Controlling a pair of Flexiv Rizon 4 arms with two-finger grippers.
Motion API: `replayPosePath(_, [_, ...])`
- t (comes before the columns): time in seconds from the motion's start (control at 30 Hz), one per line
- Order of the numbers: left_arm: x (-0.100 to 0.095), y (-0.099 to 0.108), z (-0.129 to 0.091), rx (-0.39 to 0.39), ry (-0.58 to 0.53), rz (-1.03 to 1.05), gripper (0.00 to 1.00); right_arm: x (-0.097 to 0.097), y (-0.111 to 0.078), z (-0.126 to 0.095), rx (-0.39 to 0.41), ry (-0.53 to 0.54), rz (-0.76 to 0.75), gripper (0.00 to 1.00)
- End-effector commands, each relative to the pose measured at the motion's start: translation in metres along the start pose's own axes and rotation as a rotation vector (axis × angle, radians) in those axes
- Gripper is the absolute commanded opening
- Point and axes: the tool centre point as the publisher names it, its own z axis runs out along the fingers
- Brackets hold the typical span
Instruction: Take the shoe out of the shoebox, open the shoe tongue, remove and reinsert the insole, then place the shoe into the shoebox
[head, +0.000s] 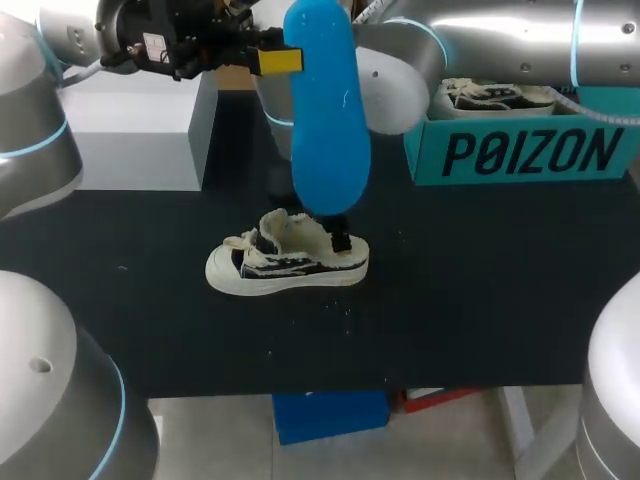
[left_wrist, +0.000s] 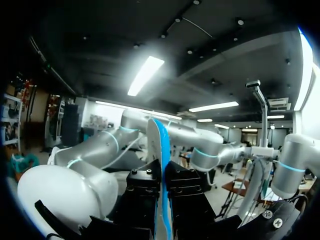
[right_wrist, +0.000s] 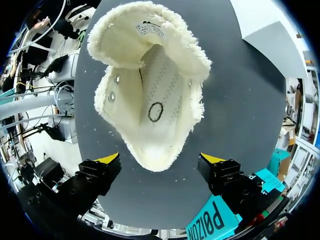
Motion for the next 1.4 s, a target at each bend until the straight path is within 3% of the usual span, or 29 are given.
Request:
replayPosePath(0.03, [-0.002,0.002,0.002,0.000,-0.001,-0.001,0.00,0.004,-0.007,-0.002,-0.050,-0.017,-0.006,1.00])
replayPosePath(0.23, [-0.002,0.002,0.002,0.000,-0.001,-0.001,0.00,0.014,-0.018,0.003,-0.087,-0.012,-0.027,1.00])
replayPosePath(0.43, [-0.002,0.002,0.002,0.000,-0.001,-0.001,0.00,0.020,-0.029,0.005,-0.190,-0.023,-0.044,1.00])
replayPosePath(1.07, [-0.002,0.002,0.002,0.000,-0.001,-0.001,0.00,0.014,-0.033,0.022,-0.699,-0.099,-0.067,1.00])
replayPosePath(1.4, [-0.002,0.002,0.002,0.000,-0.001,-0.001,0.00,0.009,-0.025,0.034,-0.830,-0.076,-0.097,1.00])
